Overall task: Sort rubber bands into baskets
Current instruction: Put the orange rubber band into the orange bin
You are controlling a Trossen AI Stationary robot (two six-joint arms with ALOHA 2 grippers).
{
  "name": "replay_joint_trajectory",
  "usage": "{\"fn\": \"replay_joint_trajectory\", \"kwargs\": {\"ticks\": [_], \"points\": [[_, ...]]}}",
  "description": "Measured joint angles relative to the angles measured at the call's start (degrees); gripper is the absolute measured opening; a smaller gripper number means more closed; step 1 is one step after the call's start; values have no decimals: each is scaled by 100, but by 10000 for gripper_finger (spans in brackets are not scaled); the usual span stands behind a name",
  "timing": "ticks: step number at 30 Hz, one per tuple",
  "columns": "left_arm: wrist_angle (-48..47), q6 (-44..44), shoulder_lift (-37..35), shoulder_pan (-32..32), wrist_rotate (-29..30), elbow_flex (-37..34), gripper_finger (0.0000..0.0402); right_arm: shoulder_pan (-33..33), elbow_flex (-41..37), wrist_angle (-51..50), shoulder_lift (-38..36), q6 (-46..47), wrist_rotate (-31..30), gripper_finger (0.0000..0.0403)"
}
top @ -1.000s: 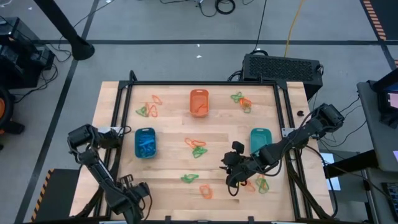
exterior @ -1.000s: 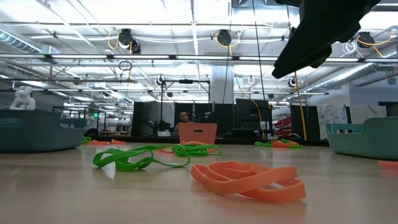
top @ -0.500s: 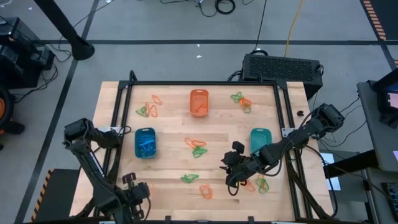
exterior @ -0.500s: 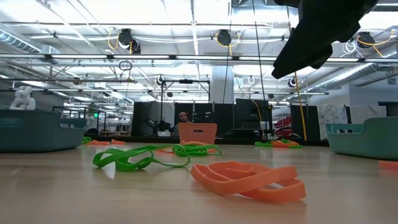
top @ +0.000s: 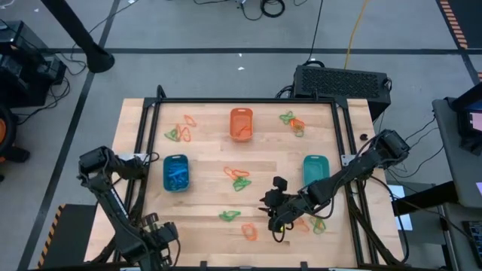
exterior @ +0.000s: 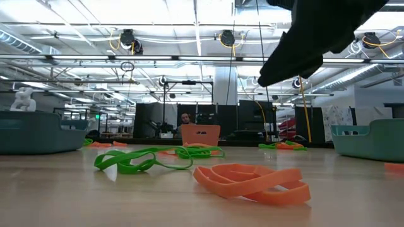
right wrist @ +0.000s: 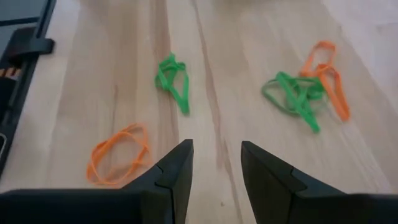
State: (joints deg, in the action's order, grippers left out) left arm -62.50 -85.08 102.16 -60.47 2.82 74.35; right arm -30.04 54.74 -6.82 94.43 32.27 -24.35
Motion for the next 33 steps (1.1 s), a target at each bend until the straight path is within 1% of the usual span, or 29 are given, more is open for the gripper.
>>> {"fn": "replay_joint_trajectory", "kwargs": {"ticks": [4,8,14,18,24,28,33], "points": [[144,517,241,0,-19,0,8,8,0,37,85,2,68,128],[250,1004,450,0,47,0,38,8,0,55,92,2,69,128],[197,1090,502,9,71,0,99,8,0,68,92,-13,69,128],[197,1093,502,7,99,0,126,8,0,69,92,-15,69,128],[184,1260,502,13,464,-63,131,8,0,69,92,-1,69,128],[406,1516,504,13,475,-371,131,8,0,76,92,0,69,128],[457,1533,504,27,468,-642,131,8,0,76,92,-13,69,128]]}}
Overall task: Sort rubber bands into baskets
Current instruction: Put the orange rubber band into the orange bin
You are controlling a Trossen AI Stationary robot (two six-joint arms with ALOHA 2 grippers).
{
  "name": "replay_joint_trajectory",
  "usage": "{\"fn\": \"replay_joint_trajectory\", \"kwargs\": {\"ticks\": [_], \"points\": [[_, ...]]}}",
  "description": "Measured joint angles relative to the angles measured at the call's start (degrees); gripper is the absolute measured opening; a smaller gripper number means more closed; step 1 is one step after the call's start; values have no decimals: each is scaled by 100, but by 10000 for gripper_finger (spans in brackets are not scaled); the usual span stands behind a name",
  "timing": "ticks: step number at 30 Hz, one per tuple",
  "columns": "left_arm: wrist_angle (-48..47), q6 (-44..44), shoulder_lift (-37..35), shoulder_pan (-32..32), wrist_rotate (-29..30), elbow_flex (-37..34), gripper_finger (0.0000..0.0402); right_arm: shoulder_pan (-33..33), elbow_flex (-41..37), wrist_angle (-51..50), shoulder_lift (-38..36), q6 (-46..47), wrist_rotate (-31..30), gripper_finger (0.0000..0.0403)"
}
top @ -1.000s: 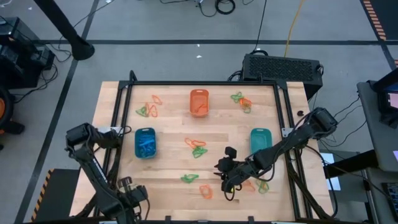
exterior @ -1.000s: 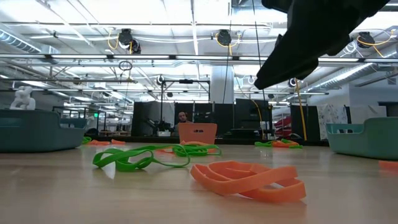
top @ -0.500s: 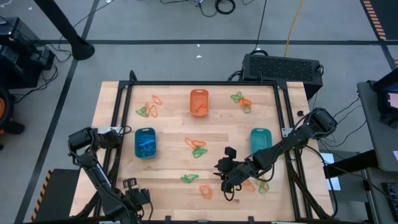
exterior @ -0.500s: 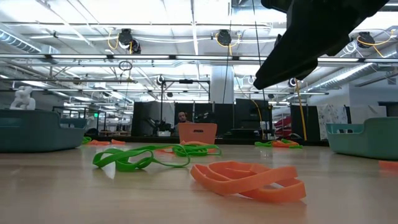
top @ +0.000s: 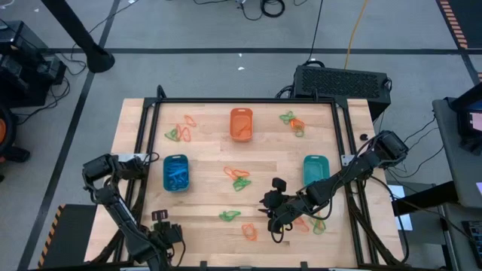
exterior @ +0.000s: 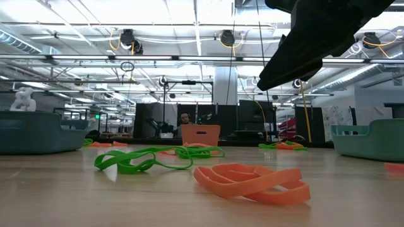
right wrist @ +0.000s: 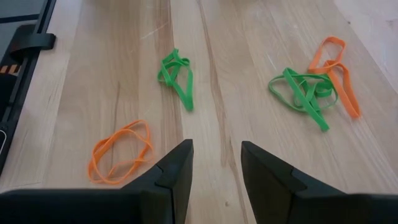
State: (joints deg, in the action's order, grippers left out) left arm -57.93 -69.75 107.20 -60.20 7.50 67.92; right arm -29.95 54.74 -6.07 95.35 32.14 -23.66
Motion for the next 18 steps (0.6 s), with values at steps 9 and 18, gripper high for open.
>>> {"fn": "replay_joint_trajectory", "kwargs": {"ticks": [9,18], "points": [[628,168,-15,6,-150,-281,131,0,-2,2,0,0,0,128],[640,626,-17,210,-396,-285,15,0,-2,11,0,0,0,128]]}}
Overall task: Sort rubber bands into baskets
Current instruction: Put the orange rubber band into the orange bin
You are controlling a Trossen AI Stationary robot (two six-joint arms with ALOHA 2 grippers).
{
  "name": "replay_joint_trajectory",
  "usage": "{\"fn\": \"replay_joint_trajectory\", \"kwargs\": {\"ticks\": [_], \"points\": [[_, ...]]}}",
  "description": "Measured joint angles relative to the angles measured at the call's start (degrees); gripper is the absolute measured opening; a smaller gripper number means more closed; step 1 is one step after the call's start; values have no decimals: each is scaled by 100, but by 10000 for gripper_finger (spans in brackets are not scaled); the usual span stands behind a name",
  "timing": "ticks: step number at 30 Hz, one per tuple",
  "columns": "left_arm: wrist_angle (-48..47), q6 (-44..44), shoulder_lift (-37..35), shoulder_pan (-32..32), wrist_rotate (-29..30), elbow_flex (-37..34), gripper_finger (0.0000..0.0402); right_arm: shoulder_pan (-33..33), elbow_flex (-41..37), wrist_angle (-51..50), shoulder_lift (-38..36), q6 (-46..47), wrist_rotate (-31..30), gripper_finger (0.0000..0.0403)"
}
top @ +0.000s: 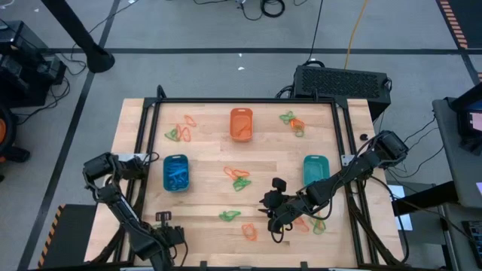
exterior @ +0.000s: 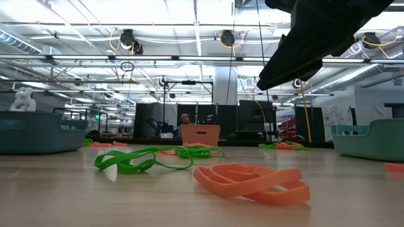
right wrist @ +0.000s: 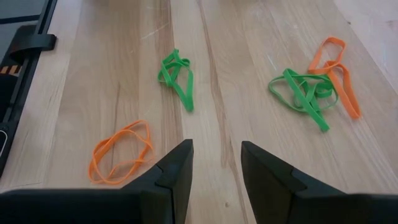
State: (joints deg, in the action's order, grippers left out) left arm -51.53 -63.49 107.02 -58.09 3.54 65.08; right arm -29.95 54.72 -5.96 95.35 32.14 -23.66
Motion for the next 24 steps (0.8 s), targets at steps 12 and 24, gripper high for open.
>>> {"fn": "replay_joint_trajectory", "kwargs": {"ticks": [12,24], "points": [[-1845,649,-558,521,451,220,2,0,-4,0,0,-21,0,128],[-2218,1375,-1910,1939,3288,315,1,0,-4,-4,0,-217,-4,128]]}}
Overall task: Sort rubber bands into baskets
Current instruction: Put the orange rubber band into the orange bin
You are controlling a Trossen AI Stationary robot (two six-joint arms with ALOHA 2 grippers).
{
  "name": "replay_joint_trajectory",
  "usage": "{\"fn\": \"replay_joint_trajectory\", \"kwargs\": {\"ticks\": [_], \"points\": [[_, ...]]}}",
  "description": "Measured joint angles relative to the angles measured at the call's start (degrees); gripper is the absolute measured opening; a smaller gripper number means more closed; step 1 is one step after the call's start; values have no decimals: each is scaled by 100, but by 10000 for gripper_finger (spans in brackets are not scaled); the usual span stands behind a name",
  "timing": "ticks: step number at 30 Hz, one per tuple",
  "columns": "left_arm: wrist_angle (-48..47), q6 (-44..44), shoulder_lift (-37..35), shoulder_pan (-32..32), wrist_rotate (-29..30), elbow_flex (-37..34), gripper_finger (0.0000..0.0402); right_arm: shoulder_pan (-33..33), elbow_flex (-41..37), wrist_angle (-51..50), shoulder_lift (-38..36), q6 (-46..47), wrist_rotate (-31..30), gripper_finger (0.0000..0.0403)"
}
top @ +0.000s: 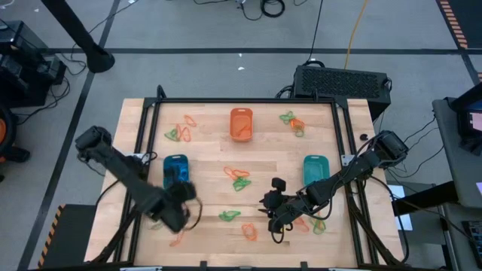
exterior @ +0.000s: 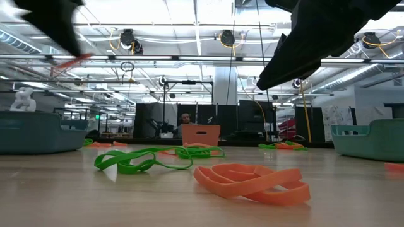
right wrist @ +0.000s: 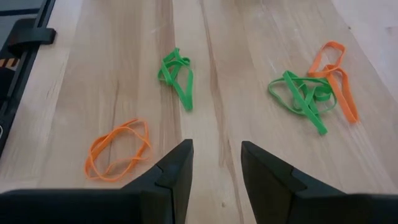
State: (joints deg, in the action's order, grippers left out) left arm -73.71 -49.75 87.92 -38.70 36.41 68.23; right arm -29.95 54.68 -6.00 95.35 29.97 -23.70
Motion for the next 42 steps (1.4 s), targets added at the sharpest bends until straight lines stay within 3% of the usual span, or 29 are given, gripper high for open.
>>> {"fn": "replay_joint_trajectory", "kwargs": {"ticks": [3,7,10,14,18,21,25,32,42], "points": [[326,641,-127,855,453,2,1,0,0,0,-2,-250,-25,128],[1659,2340,-133,2111,315,-72,0,0,0,-43,-2,-534,-211,128],[2780,3704,-131,3013,-239,-151,0,0,0,-252,-4,-565,-615,128],[3851,4831,-133,4105,-740,-160,0,15,0,-763,-4,-585,-1316,128],[4870,5253,-68,5084,-1855,-160,0,197,0,-1217,-4,-591,-2374,128],[5551,5427,163,5622,-2736,-162,0,506,0,-1255,-4,-1023,-2723,128],[6340,5500,586,6060,-3330,-158,0,1085,0,-1198,-4,-1592,-2518,128],[6915,5312,1412,6403,-3705,-160,0,1721,0,-1327,-5,-1720,-1440,128],[6873,5306,1961,6420,-3730,-160,0,1759,0,-1039,-4,-1739,-1340,128]]}}
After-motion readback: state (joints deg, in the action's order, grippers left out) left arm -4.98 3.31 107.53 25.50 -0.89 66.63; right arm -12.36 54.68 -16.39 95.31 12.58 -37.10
